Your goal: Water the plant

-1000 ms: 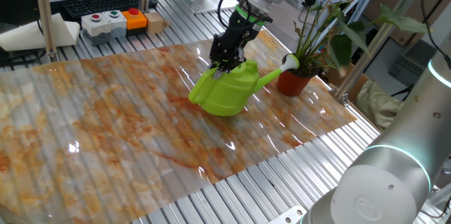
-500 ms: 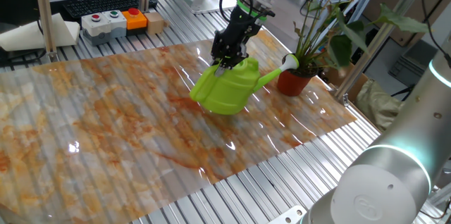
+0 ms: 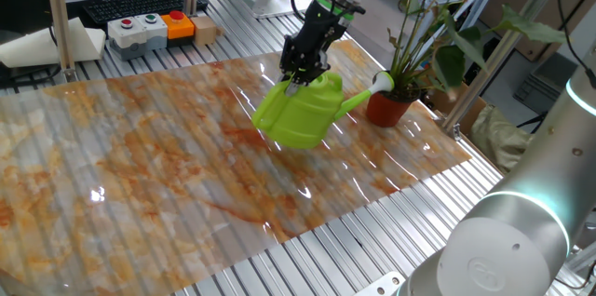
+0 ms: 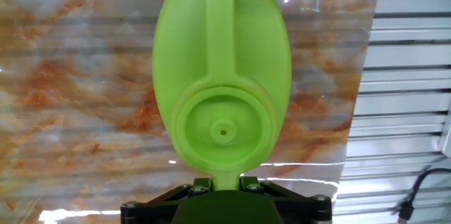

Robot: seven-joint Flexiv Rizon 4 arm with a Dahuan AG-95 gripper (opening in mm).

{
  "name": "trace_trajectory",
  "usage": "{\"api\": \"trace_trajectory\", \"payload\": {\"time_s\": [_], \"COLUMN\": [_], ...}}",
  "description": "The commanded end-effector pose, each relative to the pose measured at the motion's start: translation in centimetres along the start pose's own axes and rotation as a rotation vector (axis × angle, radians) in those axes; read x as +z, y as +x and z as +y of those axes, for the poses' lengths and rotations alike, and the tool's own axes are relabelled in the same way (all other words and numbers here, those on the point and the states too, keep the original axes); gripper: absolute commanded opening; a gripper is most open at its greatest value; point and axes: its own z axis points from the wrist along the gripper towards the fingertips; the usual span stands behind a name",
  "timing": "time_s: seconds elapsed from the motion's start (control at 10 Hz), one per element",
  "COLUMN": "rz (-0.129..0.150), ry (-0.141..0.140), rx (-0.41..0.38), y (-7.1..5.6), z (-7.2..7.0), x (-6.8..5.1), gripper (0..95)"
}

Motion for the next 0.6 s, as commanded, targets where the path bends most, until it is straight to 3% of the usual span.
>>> {"api": "trace_trajectory", "payload": {"time_s": [0.1, 0.6], "rz": [0.001, 0.005], "ry": [0.014, 0.048], "rx": [0.004, 0.007], "y": [0.4, 0.9], "z": [-0.2, 0.1], "x": [-0.7, -2.6], "gripper": [0.0, 0.0]}}
